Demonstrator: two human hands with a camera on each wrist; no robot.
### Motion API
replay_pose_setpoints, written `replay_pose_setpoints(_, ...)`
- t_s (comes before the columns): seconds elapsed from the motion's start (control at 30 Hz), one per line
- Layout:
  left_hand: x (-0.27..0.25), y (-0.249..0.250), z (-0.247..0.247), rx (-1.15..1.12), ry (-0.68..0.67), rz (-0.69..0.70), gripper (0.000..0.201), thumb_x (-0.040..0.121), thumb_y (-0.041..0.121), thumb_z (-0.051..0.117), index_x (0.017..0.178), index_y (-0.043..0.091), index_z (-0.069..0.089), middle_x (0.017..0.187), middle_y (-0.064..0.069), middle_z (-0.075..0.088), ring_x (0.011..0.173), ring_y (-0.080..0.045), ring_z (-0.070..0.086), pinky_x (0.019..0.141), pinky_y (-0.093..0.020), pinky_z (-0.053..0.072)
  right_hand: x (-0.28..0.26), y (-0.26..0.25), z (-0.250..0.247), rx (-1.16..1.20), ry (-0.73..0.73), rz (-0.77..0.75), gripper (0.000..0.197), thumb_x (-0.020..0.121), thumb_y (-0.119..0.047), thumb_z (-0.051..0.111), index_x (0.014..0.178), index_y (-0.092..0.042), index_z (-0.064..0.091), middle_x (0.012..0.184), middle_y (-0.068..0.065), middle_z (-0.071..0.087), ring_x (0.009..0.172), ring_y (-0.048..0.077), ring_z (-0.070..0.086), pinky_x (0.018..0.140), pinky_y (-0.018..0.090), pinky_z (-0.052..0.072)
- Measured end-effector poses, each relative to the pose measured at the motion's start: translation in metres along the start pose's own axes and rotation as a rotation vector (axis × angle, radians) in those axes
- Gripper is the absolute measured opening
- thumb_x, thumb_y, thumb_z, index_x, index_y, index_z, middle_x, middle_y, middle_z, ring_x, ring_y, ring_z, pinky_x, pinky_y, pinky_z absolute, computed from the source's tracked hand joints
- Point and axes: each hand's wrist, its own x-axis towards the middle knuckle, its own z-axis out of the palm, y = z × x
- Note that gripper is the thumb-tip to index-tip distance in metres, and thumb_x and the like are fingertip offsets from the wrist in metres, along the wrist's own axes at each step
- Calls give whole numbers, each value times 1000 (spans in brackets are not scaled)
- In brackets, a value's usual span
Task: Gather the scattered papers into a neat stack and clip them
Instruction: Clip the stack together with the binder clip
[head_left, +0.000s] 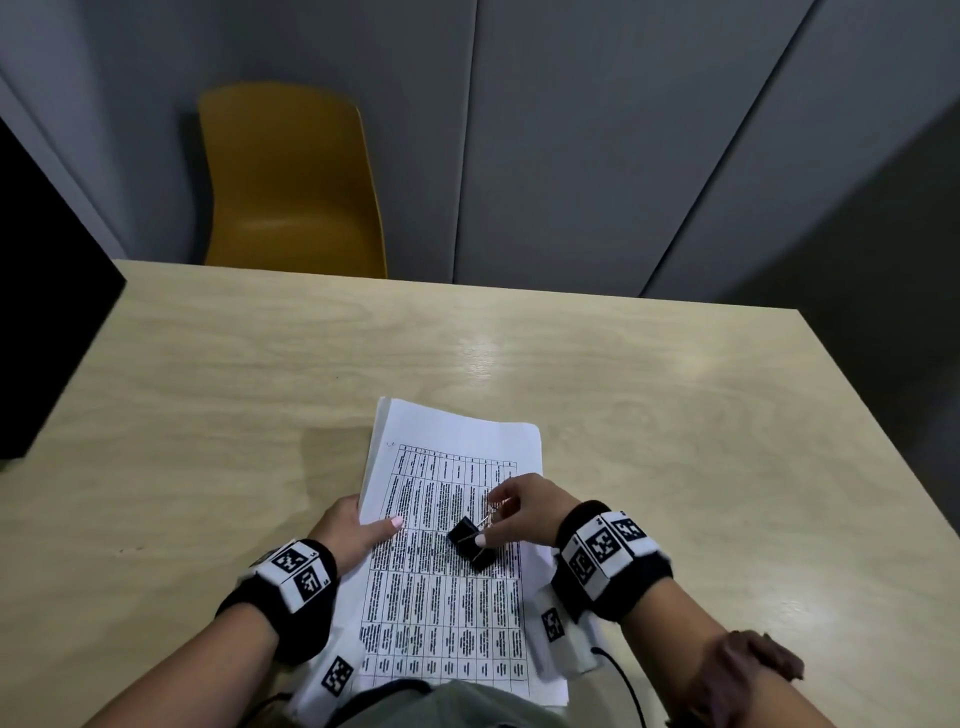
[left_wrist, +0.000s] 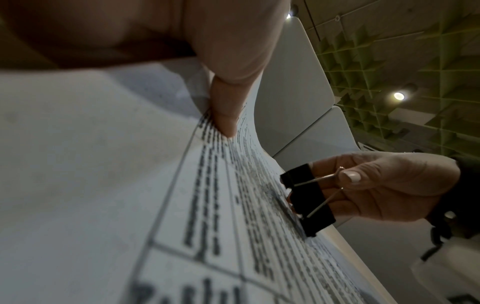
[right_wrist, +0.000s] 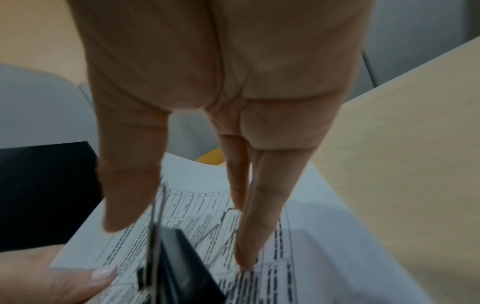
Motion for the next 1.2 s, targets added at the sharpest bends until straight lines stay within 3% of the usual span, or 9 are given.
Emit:
replay_pose_setpoints(0.17, -2, 0, 1, -16, -8, -1, 38, 85, 18, 63, 120, 5, 54, 123, -13, 61, 100, -20, 55, 94, -31, 37, 1, -9, -7, -164, -83, 20, 50, 73, -29, 76, 110, 3, 63, 109, 17, 68, 93, 22, 63, 92, 39, 49)
replay_pose_setpoints(0.3, -1, 0, 1, -13, -11, -6, 39, 85, 20, 63, 121, 7, 53, 125, -11, 60, 102, -21, 55, 98, -34, 37, 2, -16, -8, -183, -117, 68, 42, 71, -42, 75, 68, -3, 59, 63, 3, 52, 64, 17, 45, 60, 26, 37)
replay_pose_setpoints(0.37, -1, 0, 0, -15, -10, -4, 39, 85, 19, 63, 120, 7, 54, 124, -11, 61, 102, -21, 55, 98, -34, 37, 2, -18, -8, -187, -116, 85, 41, 73, -38, 74, 55, -10, 51, 54, -1, 44, 56, 14, 39, 54, 24, 31)
replay_pose_setpoints(0.53, -1, -2, -1, -21, -5, 3, 37, 85, 19, 64, 119, 6, 55, 115, -9, 63, 102, -22, 57, 96, -33, 38, 3, -18, -10, -166, -110, 70, 37, 72, -27, 78, 97, -1, 70, 92, 13, 71, 75, 13, 55, 78, 28, 50)
replay_pose_setpoints(0.63, -1, -5, -1, -23, 1, 15, 37, 84, 21, 65, 118, 9, 56, 116, -6, 64, 104, -23, 59, 98, -36, 40, -1, -21, -12, -184, -33, -5, 14, 70, -21, 80, 78, -19, 69, 75, -4, 65, 76, 11, 58, 74, 23, 49)
replay_pose_setpoints(0.77, -3, -8, 0, -16, 17, 56, 28, 84, 24, 64, 110, 16, 59, 105, -3, 67, 100, -24, 62, 98, -43, 44, -9, -34, -34, -178, 228, -162, 27, 69, -14, 80, 93, -8, 70, 90, 7, 71, 77, 13, 59, 68, 18, 48)
replay_pose_setpoints(0.9, -8, -7, 5, 11, 52, 103, 22, 85, 23, 63, 104, 16, 55, 84, -2, 61, 83, -22, 57, 76, -30, 45, -10, -62, -75, -334, 483, -307, 24, 73, -11, 75, 96, -8, 69, 94, 8, 72, 83, 19, 64, 73, 21, 48)
replay_pose_setpoints(1.0, -12, -6, 6, 58, 64, 162, 9, 86, 22, 62, 91, 17, 56, 79, -3, 60, 80, -24, 57, 66, -26, 41, -6, -81, -86, -524, 450, -355, 24, 75, -12, 73, 98, -10, 67, 96, 7, 71, 92, 23, 64, 79, 26, 49)
replay_pose_setpoints(1.2, -12, -9, 8, 61, 40, 154, 37, 88, 22, 59, 118, 0, 54, 77, -1, 54, 69, -12, 52, 55, -14, 38, -1, -111, -87, -719, 341, -422, 23, 76, -11, 72, 98, -10, 66, 98, 7, 69, 93, 25, 62, 79, 30, 50)
